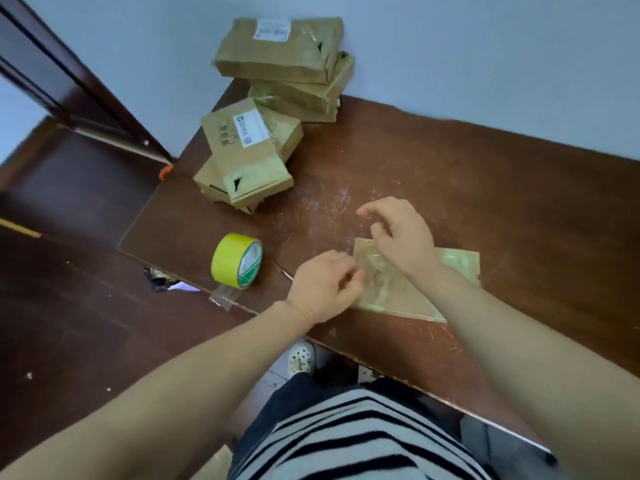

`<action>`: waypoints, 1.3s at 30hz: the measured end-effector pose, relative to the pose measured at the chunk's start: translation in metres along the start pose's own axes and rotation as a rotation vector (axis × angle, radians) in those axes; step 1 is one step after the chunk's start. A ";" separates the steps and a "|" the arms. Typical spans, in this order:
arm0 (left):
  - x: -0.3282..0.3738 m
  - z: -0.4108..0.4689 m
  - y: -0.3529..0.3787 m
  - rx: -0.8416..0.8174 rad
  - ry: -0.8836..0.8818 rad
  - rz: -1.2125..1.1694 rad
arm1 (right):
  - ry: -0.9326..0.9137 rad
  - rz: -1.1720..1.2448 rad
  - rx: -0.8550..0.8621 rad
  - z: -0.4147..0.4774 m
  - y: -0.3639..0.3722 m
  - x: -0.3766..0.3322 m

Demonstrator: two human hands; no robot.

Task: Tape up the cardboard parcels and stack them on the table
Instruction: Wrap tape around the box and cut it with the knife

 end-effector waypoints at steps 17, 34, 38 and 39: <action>-0.242 -0.211 -0.008 0.533 -1.621 -1.211 | -0.651 -0.785 -0.786 0.049 0.255 -0.195; -0.261 -0.214 -0.026 0.408 -1.575 -0.927 | -0.539 -0.996 -1.074 0.028 0.284 -0.175; -0.262 -0.207 -0.033 0.403 -1.485 -0.842 | -0.530 -0.944 -1.021 0.029 0.282 -0.179; -0.262 -0.206 -0.034 0.398 -1.469 -0.824 | -0.530 -0.925 -1.005 0.029 0.279 -0.182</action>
Point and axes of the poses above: each hand's wrist, its own z-axis towards the middle knuckle, its own y-axis out of the palm, x = y × z, the point moved 10 cm from there along z, towards the middle knuckle, and after that the axes turned 2 degrees about -y, right-handed, at the moved point
